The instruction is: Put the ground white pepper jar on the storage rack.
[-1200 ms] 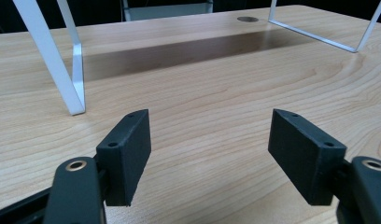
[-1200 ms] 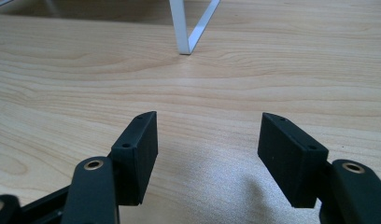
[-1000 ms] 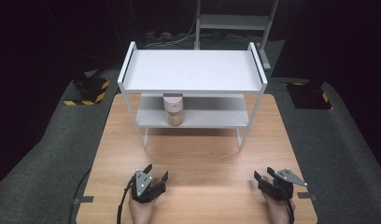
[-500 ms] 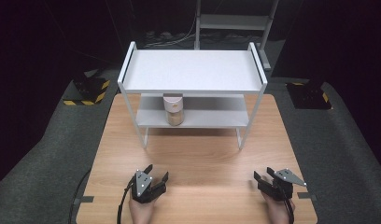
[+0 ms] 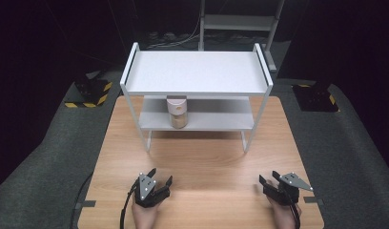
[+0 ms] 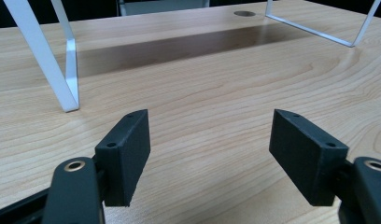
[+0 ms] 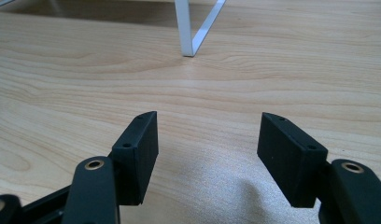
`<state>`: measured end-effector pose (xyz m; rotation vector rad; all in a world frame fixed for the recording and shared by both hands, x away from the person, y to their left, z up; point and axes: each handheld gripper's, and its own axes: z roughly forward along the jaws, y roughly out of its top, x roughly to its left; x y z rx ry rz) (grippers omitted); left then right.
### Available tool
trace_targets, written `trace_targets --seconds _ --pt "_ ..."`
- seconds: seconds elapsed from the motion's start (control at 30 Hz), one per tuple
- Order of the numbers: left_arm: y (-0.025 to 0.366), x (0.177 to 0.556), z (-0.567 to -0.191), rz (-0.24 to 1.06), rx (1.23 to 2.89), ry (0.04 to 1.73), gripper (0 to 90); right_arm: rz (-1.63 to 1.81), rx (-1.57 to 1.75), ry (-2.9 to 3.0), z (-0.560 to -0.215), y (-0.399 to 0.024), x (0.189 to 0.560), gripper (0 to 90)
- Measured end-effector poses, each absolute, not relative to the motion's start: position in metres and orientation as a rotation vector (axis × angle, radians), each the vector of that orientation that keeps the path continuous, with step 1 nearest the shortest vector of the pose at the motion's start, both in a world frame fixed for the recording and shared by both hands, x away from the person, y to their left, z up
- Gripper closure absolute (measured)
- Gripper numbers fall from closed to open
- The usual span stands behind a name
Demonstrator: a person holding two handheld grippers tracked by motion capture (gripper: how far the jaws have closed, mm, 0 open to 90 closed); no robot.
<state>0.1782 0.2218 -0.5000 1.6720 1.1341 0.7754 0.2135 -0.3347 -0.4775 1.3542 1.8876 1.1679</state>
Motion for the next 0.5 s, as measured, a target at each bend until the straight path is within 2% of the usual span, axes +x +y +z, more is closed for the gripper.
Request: trace_targets --seconds 0.2,0.3,0.37,0.5 --pt "0.223 0.172 -0.504 0.805 1.619 1.148 27.7 1.173 1.352 1.886 -0.478 -0.335 0.213 37.3" --pt "0.226 0.171 -0.505 0.811 1.594 1.15 20.9 1.174 1.357 1.884 -0.478 -0.335 0.213 37.0" --pt "0.223 0.171 -0.506 0.84 1.593 1.155 12.9 1.176 1.355 1.884 -0.478 -0.335 0.213 37.0" --pt "0.214 0.171 -0.506 0.894 1.548 1.229 7.0 1.175 1.355 1.882 -0.478 -0.335 0.213 37.0"
